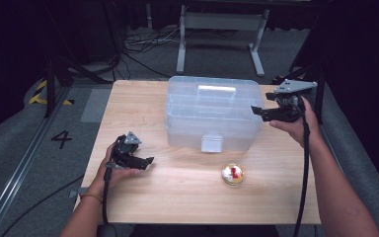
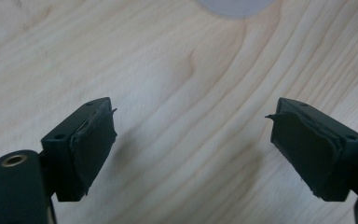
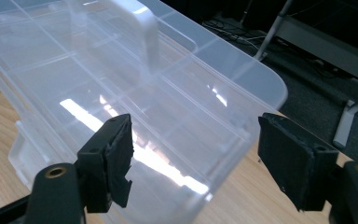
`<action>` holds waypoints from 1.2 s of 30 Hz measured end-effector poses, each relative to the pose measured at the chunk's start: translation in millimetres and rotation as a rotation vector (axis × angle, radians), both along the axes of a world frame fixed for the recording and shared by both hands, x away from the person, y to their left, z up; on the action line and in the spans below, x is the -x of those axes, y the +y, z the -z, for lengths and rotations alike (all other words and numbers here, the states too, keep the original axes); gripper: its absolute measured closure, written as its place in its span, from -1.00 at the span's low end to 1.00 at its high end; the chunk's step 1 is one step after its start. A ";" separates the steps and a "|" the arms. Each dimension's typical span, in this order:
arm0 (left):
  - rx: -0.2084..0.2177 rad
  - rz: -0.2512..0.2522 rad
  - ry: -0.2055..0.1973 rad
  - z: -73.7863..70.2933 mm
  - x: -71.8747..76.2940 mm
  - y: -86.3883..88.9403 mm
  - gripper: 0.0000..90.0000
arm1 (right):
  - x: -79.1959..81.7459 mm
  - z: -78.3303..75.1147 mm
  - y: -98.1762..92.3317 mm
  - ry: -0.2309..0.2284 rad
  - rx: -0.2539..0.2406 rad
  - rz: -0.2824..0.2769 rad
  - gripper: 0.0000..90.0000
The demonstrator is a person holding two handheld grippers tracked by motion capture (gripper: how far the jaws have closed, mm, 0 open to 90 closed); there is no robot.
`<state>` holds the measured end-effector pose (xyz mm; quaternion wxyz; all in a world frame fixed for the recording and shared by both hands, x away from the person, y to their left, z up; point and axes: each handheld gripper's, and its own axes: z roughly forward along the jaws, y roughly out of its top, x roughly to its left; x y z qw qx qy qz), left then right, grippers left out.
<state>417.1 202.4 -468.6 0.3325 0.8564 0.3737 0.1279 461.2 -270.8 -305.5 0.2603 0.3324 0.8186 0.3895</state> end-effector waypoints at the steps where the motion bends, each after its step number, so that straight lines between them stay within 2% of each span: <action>1: 0.000 0.000 0.000 0.0 0.0 0.0 -0.58 | -2.3 -0.9 5.5 0.001 0.004 -0.005 -0.36; 2: -0.005 0.023 -0.024 -7.0 -4.7 -6.4 -0.64 | -5.8 -2.0 12.1 0.007 0.012 -0.011 -0.35; 3: -0.005 0.023 -0.024 -7.0 -4.7 -6.4 -0.65 | -5.8 -2.0 12.1 0.007 0.012 -0.011 -0.35; 4: -0.028 0.040 -0.035 -16.2 -13.1 -15.6 -0.60 | -11.4 -3.7 22.4 0.013 0.017 -0.024 -0.31; 5: -0.021 0.043 -0.033 -20.1 -17.0 -20.7 -0.63 | -14.3 -4.1 27.7 0.016 0.025 -0.031 -0.30; 6: -0.033 0.062 -0.048 -24.1 -20.1 -25.5 -0.65 | -17.4 -4.4 32.2 0.026 0.023 -0.047 -0.30; 7: -0.033 0.062 -0.048 -24.1 -20.1 -25.5 -0.61 | -20.6 -4.6 36.4 0.030 0.021 -0.060 -0.25; 8: -0.050 0.080 -0.071 -27.7 -22.1 -30.6 -0.61 | -20.6 -4.6 36.4 0.030 0.021 -0.060 -0.25; 10: -0.016 0.079 -0.101 -34.9 -29.0 -39.7 -0.62 | -31.5 -4.1 46.6 0.042 0.024 -0.063 -0.22; 11: -0.016 0.079 -0.101 -34.9 -29.0 -39.7 -0.63 | -31.5 -4.1 46.6 0.042 0.024 -0.063 -0.22; 12: 0.004 0.087 -0.092 -36.5 -31.0 -42.1 -0.63 | -35.4 -3.5 49.9 0.045 0.034 -0.055 -0.22; 15: -0.002 0.100 -0.111 -41.8 -36.0 -49.1 -0.64 | -46.1 -1.5 59.3 0.056 0.055 -0.046 -0.16; 17: 0.015 0.098 -0.132 -42.8 -37.2 -50.2 -0.64 | -50.1 -1.2 63.7 0.056 0.048 -0.057 0.09; 19: 0.024 0.112 -0.121 -42.1 -38.9 -51.7 -0.62 | -52.6 -0.2 68.5 0.023 0.075 -0.049 0.31; 21: 0.030 0.113 -0.111 -39.6 -41.9 -55.1 -0.65 | -55.7 1.4 72.2 0.044 0.070 -0.060 0.42; 23: 0.030 0.109 -0.106 -40.1 -45.2 -58.5 -0.65 | -57.2 3.4 76.5 0.047 0.093 -0.058 0.56; 25: 0.059 0.110 -0.120 -42.0 -48.0 -61.2 -0.65 | -57.0 3.4 79.6 0.056 0.110 -0.060 0.63; 28: 0.057 0.139 -0.124 -40.9 -51.4 -68.6 -0.67 | -57.5 2.9 80.0 0.072 0.107 -0.053 0.65; 29: 0.053 0.138 -0.117 -39.5 -52.8 -72.3 -0.71 | -57.6 2.9 80.0 0.074 0.106 -0.052 0.65; 30: 0.041 0.138 -0.126 -38.8 -53.4 -74.2 -0.76 | -57.6 3.0 79.6 0.078 0.104 -0.052 0.66; 32: 0.052 0.131 -0.124 -37.3 -54.3 -75.3 -0.83 | -57.5 3.2 79.4 0.081 0.099 -0.051 0.66; 34: 0.058 0.131 -0.119 -37.0 -54.2 -74.6 -0.84 | -57.4 3.7 79.3 0.083 0.088 -0.049 0.66; 36: 0.046 0.135 -0.116 -37.3 -53.1 -73.9 -0.79 | -57.9 4.1 78.1 0.088 0.075 -0.057 0.66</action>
